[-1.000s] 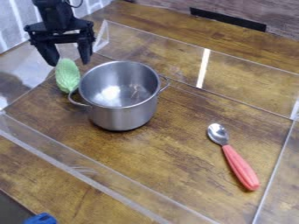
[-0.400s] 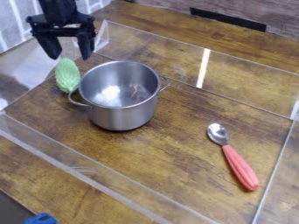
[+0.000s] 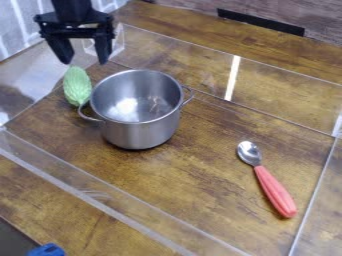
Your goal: Remove the green object from the silver pot and put it on the table
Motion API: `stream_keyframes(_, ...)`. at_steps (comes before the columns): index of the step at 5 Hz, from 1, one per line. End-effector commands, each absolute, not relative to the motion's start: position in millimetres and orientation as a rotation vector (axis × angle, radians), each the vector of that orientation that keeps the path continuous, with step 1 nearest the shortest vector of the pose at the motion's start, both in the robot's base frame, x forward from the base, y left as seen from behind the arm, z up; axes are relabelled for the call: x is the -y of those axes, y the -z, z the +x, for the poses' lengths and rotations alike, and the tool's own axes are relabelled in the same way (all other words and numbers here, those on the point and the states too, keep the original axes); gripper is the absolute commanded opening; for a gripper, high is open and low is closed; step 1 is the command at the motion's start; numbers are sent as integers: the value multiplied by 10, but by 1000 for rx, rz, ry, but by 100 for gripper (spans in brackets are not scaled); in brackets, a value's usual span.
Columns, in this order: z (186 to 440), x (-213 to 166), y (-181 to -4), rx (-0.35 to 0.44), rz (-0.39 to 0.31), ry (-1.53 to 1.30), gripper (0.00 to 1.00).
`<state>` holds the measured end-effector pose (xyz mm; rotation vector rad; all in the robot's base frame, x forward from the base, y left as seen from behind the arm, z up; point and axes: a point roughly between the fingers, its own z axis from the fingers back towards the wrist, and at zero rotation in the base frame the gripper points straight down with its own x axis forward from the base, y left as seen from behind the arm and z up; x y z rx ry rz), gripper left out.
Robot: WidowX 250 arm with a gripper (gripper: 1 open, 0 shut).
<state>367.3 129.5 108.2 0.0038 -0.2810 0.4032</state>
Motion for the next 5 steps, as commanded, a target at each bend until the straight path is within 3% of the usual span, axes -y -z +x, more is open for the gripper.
stream_keyframes(1,3661,-1309,-1462,374,14,-351,100)
stream_keyframes(3,3548,-1420,-1472,356,13,-318,100)
stream_keyframes(5,3512,-1453,-1632,349,12,-429,100)
